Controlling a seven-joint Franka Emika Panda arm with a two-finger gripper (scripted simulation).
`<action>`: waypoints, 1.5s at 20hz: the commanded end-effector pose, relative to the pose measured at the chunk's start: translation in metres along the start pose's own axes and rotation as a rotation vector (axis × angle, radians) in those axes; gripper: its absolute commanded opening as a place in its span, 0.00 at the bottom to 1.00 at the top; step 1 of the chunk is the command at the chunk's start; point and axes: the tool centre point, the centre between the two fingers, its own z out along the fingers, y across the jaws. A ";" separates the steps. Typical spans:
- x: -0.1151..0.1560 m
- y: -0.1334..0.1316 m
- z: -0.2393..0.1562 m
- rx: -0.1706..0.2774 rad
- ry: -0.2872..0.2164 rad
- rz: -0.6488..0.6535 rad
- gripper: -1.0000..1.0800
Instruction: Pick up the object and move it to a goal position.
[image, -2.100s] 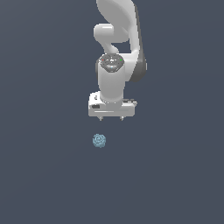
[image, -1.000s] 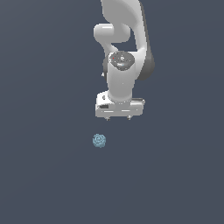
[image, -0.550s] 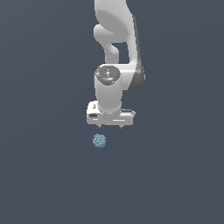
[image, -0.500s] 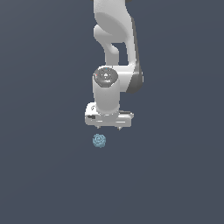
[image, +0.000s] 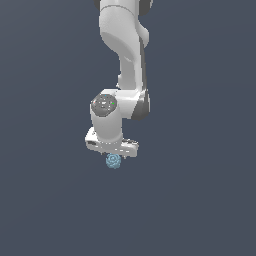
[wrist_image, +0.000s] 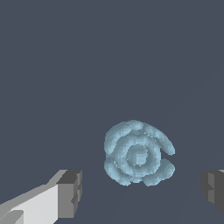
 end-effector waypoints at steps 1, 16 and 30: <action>0.003 0.004 0.004 -0.001 0.002 0.012 0.96; 0.002 0.005 0.047 -0.001 0.002 0.014 0.96; 0.004 0.005 0.055 -0.001 0.002 0.014 0.00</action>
